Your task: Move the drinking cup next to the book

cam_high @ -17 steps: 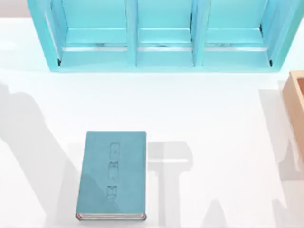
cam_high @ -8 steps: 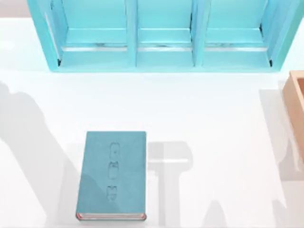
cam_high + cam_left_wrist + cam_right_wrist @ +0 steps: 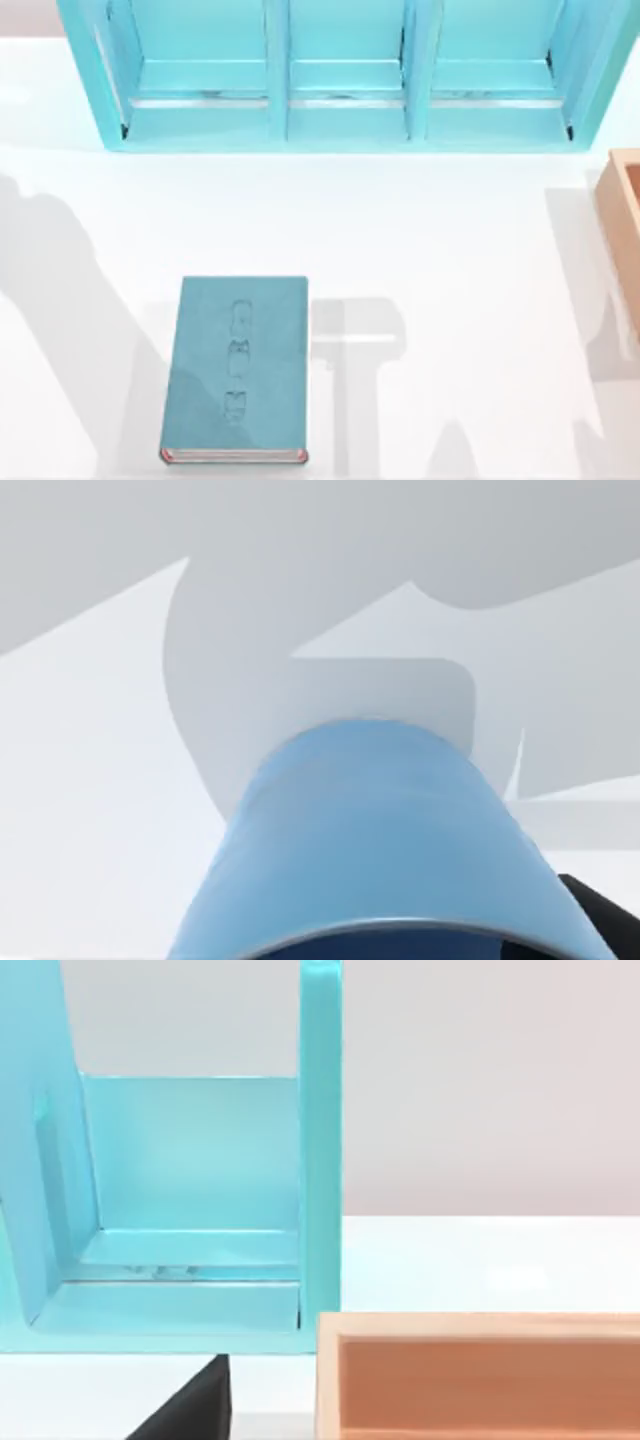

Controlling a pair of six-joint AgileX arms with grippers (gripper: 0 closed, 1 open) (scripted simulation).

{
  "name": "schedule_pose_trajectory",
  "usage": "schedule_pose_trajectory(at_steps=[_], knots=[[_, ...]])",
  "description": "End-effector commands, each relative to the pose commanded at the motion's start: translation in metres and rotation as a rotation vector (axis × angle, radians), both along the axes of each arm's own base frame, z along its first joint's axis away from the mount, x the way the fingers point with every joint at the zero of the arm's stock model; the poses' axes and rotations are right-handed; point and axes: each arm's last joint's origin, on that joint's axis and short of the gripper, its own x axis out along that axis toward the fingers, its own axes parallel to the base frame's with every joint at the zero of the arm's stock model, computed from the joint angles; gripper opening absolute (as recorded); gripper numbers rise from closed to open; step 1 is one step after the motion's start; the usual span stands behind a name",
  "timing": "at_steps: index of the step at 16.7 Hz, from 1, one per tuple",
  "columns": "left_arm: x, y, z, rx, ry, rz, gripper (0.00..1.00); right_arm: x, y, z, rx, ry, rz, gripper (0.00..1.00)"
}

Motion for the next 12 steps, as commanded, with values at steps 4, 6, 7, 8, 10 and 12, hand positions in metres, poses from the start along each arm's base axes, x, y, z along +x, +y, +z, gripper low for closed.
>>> schedule_pose_trajectory(at_steps=[4, 6, 7, 8, 10, 12], knots=[[0.001, -0.001, 0.003, 0.0, 0.0, 0.0, 0.0, 0.0, 0.0, 0.0, 0.0, 0.0, 0.0, 1.0], [0.001, 0.002, 0.014, 0.001, -0.002, 0.007, 0.0, 0.0, 0.0, 0.0, 0.0, 0.0, 0.0, 1.0], [0.001, 0.002, 0.022, 0.002, -0.004, 0.009, 0.0, 0.0, 0.0, 0.0, 0.0, 0.0, 0.0, 1.0], [0.001, 0.002, 0.03, 0.003, -0.006, 0.009, 0.0, 0.0, 0.0, 0.0, 0.0, 0.0, 0.0, 1.0], [0.001, 0.001, 0.043, 0.003, -0.006, 0.004, 0.0, 0.0, 0.0, 0.0, 0.0, 0.0, 0.0, 1.0], [0.001, -0.001, 0.05, 0.0, -0.001, -0.004, 0.0, 0.0, 0.0, 0.0, 0.0, 0.0, 0.0, 1.0]])
